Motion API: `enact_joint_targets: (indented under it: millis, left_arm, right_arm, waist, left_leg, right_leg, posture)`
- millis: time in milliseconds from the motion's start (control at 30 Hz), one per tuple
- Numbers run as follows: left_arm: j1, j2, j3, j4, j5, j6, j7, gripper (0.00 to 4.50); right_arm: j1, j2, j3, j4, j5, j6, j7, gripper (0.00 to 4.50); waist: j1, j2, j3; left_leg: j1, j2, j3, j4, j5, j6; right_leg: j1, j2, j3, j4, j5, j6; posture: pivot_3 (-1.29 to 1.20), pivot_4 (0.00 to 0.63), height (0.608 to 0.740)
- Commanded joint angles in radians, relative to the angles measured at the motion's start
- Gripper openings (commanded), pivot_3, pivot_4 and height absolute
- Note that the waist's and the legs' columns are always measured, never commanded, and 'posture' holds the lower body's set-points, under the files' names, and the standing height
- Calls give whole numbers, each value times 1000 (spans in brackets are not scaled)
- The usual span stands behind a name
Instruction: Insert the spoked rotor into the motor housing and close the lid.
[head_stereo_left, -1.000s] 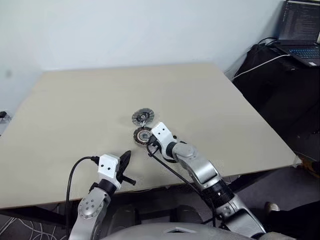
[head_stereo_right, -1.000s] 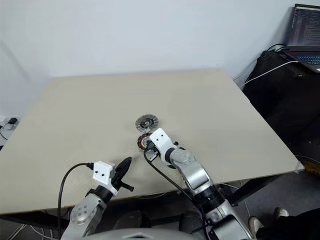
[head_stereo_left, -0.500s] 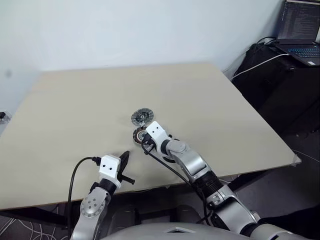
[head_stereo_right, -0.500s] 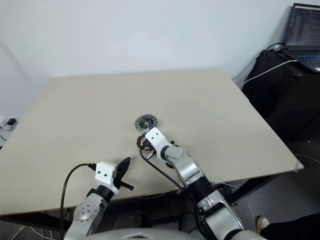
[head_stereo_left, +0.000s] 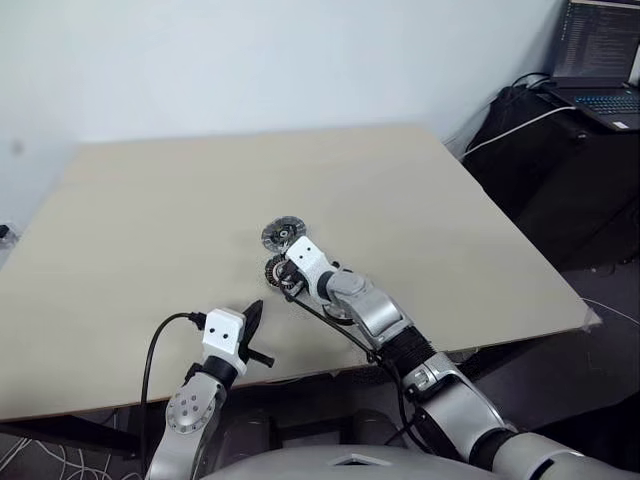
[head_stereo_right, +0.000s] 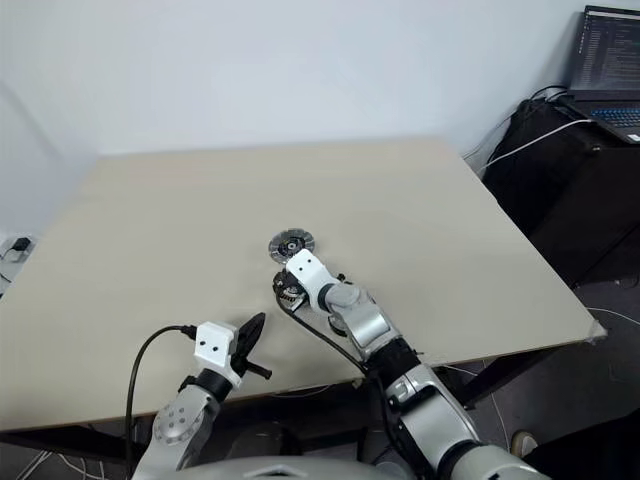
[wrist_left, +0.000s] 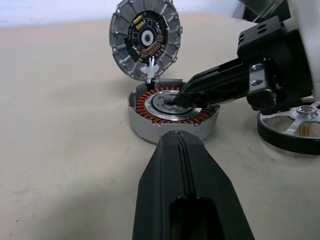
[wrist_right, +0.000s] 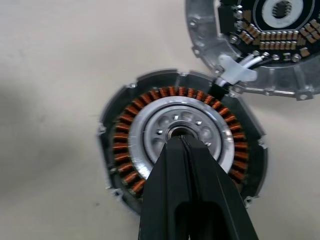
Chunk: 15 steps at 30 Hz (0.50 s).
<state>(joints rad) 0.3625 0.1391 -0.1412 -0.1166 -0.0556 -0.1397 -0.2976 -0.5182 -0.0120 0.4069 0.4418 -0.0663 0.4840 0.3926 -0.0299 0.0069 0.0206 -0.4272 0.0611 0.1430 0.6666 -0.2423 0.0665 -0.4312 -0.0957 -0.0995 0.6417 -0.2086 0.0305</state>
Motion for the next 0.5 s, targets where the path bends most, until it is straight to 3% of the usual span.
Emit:
enact_joint_targets:
  millis: [33,500]
  left_arm:
    - [-15,-3,-4,-40,-2,-7,3,0]
    - [-33,5,-9,-25,-11,-4,-16,0]
  right_arm:
    - [-41,11,-33,5,2,-44,2,20]
    - [34,-28,-77,-196,12,-8,23,20]
  waist:
    - [-1,0,0]
    - [-1,0,0]
  left_leg:
    - [0,0,0,0,0,0]
    - [0,0,0,0,0,0]
  right_leg:
    - [0,0,0,0,0,0]
    - [0,0,0,0,0,0]
  posture:
    - [0,0,740]
    - [0,0,740]
